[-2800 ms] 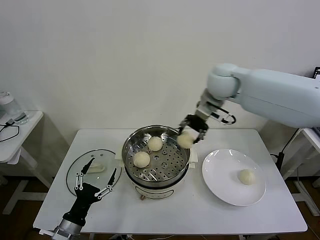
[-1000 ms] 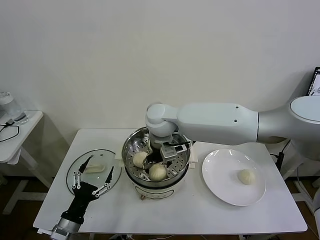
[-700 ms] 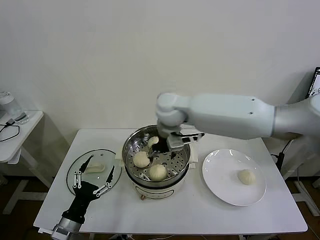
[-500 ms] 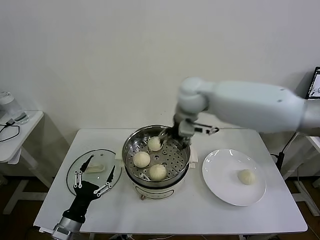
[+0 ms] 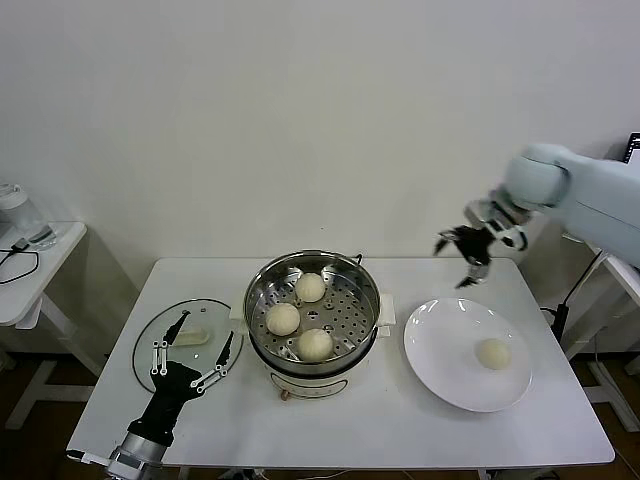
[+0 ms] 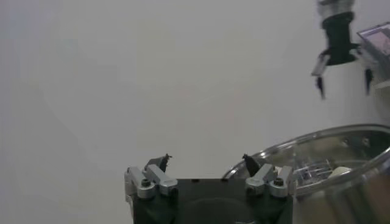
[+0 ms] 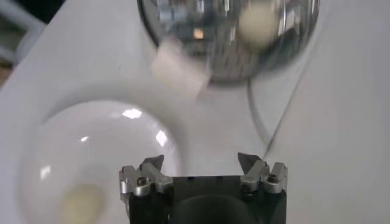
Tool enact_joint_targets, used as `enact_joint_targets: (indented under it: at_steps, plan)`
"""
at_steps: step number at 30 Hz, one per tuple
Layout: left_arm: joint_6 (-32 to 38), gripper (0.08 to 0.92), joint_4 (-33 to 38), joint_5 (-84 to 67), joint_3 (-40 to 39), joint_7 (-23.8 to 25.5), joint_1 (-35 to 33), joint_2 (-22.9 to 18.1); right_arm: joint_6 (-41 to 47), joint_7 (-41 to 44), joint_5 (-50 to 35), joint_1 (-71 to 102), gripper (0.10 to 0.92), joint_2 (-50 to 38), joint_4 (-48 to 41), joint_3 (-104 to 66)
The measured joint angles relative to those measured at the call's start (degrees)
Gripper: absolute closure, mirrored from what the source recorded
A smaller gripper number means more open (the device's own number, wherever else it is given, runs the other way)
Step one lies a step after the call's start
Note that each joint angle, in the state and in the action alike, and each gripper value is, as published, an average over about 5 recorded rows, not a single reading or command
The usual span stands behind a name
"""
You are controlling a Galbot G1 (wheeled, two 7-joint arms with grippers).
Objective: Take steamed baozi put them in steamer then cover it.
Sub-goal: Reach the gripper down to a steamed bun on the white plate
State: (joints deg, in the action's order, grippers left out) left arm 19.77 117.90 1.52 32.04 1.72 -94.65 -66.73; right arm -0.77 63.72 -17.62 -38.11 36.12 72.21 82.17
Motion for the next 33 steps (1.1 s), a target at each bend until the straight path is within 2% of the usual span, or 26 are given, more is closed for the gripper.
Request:
enact_joint_targets:
  at_steps: [11, 33]
  plan:
    - [-0.3, 0.177, 0.2, 0.1, -0.2, 0.2, -0.2, -0.4, 3.7, -1.4, 1.3, 11.9, 0.203, -5.2, -4.3, -3.4]
    - [0.1, 0.177, -0.7, 0.2, 0.8, 0.1, -0.6, -0.4, 5.0, -3.1, 3.8, 24.9, 0.206, -1.6, -11.1, -11.3]
